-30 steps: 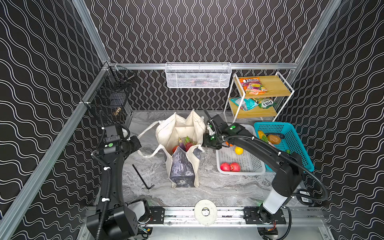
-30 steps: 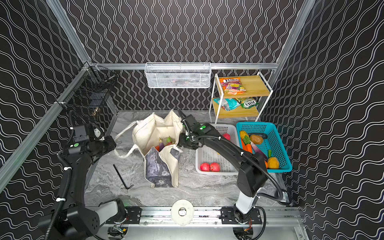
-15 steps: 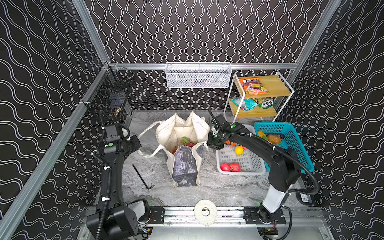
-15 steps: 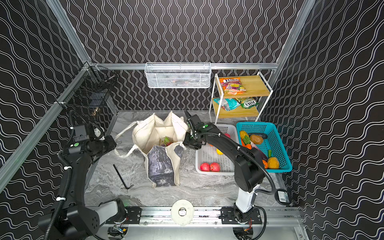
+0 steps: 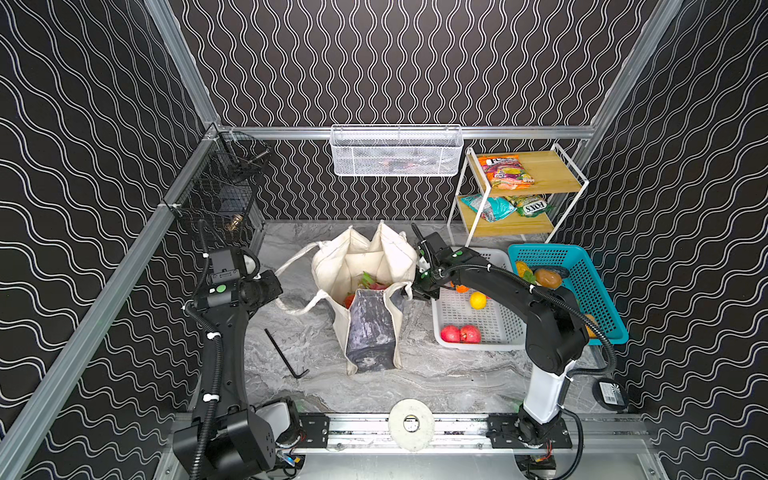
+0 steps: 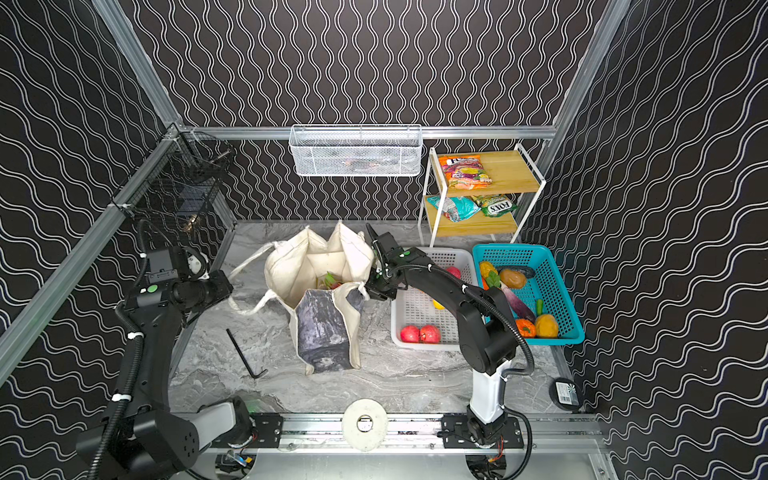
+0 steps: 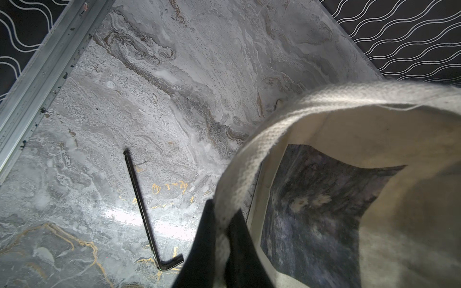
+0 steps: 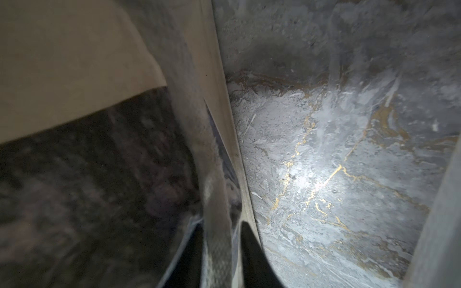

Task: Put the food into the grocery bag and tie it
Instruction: 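Lower the right gripper to the tote bag's other handle strap and close on it, then lift the tote bag by both handle straps with both grippers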

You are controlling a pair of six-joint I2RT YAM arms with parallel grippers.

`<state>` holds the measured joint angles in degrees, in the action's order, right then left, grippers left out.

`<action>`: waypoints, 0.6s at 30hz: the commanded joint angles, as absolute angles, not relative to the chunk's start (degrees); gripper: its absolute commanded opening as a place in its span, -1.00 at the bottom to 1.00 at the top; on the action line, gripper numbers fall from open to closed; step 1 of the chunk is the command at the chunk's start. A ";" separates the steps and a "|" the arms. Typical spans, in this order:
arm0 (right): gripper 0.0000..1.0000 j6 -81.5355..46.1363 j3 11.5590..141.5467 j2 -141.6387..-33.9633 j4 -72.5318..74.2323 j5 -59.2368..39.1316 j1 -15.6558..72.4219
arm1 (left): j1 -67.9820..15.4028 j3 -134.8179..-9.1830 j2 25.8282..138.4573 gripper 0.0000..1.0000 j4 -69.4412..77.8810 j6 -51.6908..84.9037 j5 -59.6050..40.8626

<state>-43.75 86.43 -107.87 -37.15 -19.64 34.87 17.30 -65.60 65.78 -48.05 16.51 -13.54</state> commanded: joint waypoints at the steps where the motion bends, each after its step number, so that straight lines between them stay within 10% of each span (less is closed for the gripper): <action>1: -0.74 -44.80 85.76 -106.58 -34.80 -20.44 34.81 | 17.32 -66.18 65.69 -1.00 -46.85 16.42 -14.15; 18: -1.00 -40.70 89.09 -85.38 -45.85 -1.76 31.03 | 17.31 -72.28 62.78 -1.00 -50.68 16.28 -17.49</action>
